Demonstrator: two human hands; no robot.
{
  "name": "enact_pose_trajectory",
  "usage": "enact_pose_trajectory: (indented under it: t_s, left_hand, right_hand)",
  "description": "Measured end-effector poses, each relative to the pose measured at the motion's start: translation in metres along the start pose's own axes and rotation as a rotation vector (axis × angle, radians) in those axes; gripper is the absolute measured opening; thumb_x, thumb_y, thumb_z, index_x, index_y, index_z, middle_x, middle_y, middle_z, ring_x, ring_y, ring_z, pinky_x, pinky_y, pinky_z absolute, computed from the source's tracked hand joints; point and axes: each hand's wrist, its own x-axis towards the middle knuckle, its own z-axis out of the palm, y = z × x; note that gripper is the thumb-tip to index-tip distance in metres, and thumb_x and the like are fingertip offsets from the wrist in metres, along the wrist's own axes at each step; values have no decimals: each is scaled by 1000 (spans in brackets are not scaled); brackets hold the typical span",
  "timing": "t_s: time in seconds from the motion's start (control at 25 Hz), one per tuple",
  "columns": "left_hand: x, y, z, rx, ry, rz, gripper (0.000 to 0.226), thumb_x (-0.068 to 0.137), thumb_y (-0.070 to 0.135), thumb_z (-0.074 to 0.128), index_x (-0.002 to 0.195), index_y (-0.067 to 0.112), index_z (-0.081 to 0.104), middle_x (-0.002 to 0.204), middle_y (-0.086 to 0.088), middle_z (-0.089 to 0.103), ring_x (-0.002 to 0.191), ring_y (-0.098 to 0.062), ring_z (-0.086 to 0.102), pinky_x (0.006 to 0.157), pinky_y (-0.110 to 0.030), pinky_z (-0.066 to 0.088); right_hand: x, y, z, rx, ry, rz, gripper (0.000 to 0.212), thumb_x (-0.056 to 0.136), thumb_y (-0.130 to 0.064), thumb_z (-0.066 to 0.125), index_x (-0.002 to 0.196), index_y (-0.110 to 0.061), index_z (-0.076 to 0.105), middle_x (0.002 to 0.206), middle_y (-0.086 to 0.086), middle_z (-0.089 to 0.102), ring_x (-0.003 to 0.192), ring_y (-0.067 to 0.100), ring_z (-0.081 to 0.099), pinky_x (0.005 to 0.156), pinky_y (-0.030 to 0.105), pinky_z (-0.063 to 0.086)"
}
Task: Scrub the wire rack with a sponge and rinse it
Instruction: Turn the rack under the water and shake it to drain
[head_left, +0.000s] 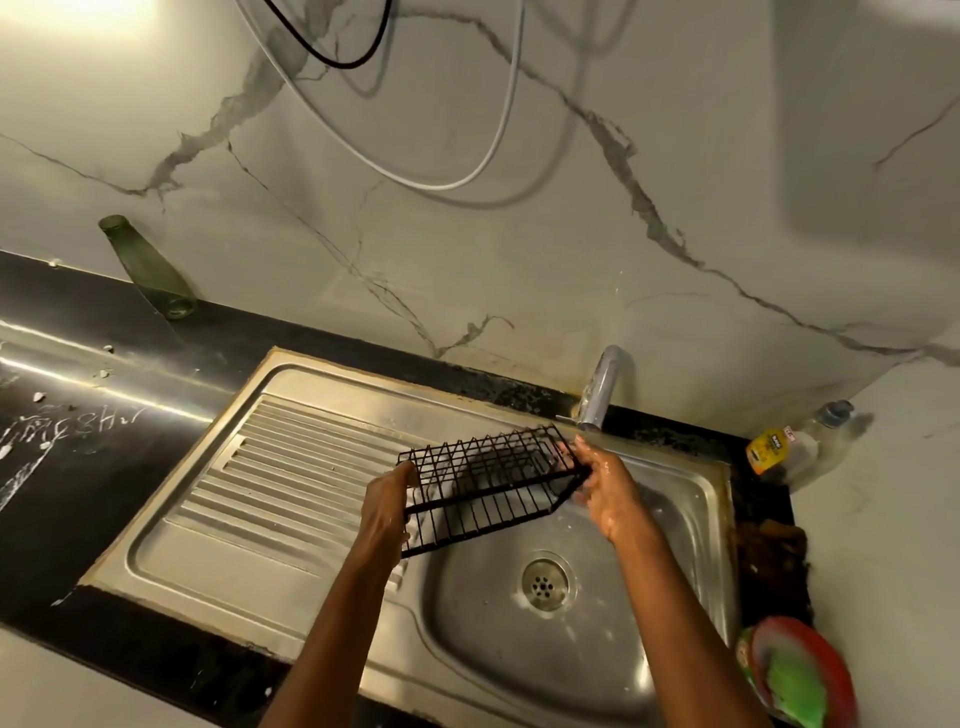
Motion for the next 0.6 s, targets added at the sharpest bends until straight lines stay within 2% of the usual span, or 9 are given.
enact_pose_trajectory:
  t_s: [0.04,0.08,0.2,0.32,0.4,0.48,0.52,0.6]
  left_hand:
    - [0,1,7,3,49,32,50,90,48,54,115,8,69,130,-22,63,116,-43,59,98,-54,49]
    - [-1,2,14,12,94,84,49,95,46,54,122,7,67,131,-20,63,116,-40,58,101,-53,49]
    - [-10,12,31,132,120,239,65,97,59,56,136,7,59,133,-16,62,114,-31,58,100,-47,50]
    - [-22,14,33,243,34,232,89,83,84,51,145,20,54,147,-16,55,129,-36,54,104,-55,48]
    - [-27,14,30,254,-69,193,99,70,93,55,145,29,53,149,-13,53,123,-34,56,90,-52,58]
    - [-31,10,32,310,-141,229,105,58,89,69,145,32,54,146,-13,54,112,-26,59,74,-39,63]
    - [-33,8,34,347,-155,274,110,51,87,75,144,33,54,145,-12,55,111,-24,61,74,-35,63]
    - [-35,4,43,420,-162,364,115,39,86,80,139,35,58,138,-3,62,109,-19,66,83,-37,64]
  right_hand:
    - [2,2,-1,-62,27,6,46,97,-44,57,129,-11,61,124,15,68,113,31,64,90,44,52]
    - [6,2,1,-121,51,18,49,100,-44,53,135,-9,54,129,19,63,113,33,64,90,46,53]
    - [22,-7,11,-129,43,36,47,106,-36,43,142,-7,40,127,23,51,106,43,65,86,51,56]
    - [40,-18,10,-195,57,157,48,106,-43,39,128,-2,47,114,29,56,99,44,64,86,53,56]
    - [46,-17,6,-208,47,246,51,104,-49,39,118,-1,50,114,34,58,107,50,61,90,55,53]
    - [57,-5,-1,-174,42,294,59,102,-52,41,128,1,50,125,38,55,108,51,60,80,53,56]
    - [60,2,-4,-161,42,307,60,102,-51,42,133,0,49,128,38,54,106,51,61,78,52,57]
    - [67,17,-13,-127,47,338,59,103,-48,42,140,-2,43,134,39,49,107,51,59,84,53,56]
